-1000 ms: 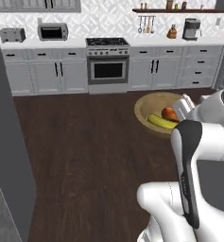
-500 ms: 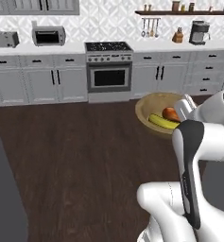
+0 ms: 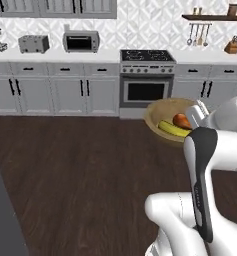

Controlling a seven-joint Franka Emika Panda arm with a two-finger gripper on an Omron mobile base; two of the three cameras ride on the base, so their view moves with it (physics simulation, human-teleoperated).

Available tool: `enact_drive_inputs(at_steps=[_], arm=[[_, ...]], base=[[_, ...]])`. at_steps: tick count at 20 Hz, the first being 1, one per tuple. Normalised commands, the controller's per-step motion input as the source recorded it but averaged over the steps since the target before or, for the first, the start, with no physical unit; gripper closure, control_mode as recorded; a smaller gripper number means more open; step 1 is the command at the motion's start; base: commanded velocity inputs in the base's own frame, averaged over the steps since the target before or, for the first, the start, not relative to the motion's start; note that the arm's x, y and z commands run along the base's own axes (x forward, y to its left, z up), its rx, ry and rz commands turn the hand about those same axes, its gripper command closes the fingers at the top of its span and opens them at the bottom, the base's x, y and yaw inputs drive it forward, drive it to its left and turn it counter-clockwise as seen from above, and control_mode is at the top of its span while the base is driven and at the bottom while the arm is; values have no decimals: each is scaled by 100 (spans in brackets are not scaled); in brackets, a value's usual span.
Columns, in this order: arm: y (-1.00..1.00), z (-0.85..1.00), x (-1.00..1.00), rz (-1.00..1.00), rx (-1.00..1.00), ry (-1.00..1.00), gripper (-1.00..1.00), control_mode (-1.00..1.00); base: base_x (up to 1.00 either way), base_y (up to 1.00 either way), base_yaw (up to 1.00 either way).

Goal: Pick the chicken drumstick and cucumber from their plates and place them in the bowl. Then put the bowl in the fridge.

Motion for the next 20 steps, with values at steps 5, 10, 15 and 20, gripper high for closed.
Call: enact_drive_inputs(at_steps=[5,10,15,20], arm=[[0,0,0,0,0,0,100,100],[0,0,0,0,0,0,100,100],[0,0,0,0,0,0,100,100],[0,0,0,0,0,0,100,100]], base=[[100,-29,41],[100,-32,55],[100,-36,58],[100,-44,53]])
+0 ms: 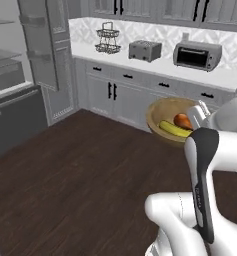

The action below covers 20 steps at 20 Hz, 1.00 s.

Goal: Pick the chicken drumstick and cucumber from their plates and place them in the bowl. Then put the bowl in the fridge.

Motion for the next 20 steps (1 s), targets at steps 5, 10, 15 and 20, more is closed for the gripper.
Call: enact_drive_inputs(at_steps=[5,10,15,20], arm=[[0,0,0,0,0,0,100,100],[0,0,0,0,0,0,100,100],[0,0,0,0,0,0,100,100],[0,0,0,0,0,0,100,100]], base=[[100,-30,60],[100,-32,58],[100,-36,55],[100,-79,44]])
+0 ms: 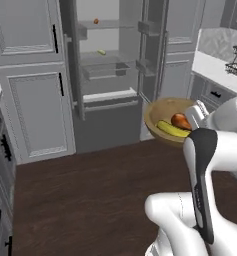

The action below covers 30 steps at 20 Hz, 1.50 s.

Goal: Pick the chicken drumstick and cucumber from their plates and place them in the bowl. Then put the bowl in the fridge.

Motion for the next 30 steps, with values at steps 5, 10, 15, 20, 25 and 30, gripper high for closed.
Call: enact_drive_inputs(at_steps=[5,10,15,20,25,30], arm=[[0,0,0,0,0,0,100,100],[0,0,0,0,0,0,100,100],[0,0,0,0,0,0,100,100],[0,0,0,0,0,0,100,100],[0,0,0,0,0,0,100,100],[0,0,0,0,0,0,100,100]], base=[[100,-74,24],[100,11,3],[100,-16,9],[100,-14,11],[100,-15,10],[100,-47,7]])
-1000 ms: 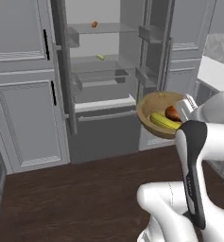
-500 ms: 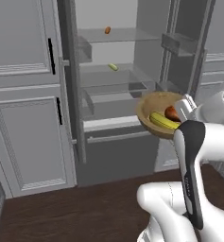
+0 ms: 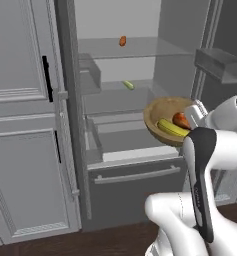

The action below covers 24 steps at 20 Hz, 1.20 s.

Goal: Pick the chicken drumstick and cucumber from their plates and place them in the bowl. Then put the bowl in the fridge.

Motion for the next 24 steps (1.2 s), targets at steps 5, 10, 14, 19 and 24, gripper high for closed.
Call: enact_drive_inputs(at_steps=[5,10,14,19,24], arm=[[0,0,0,0,0,0,100,100],[0,0,0,0,0,0,100,100],[0,-9,49,1,0,-1,100,-100],[3,-42,65,6,0,-5,100,-100],[26,-58,73,7,0,-1,100,-100]], base=[[100,-5,1],[100,-2,1],[49,0,0],[0,0,0],[0,0,0]])
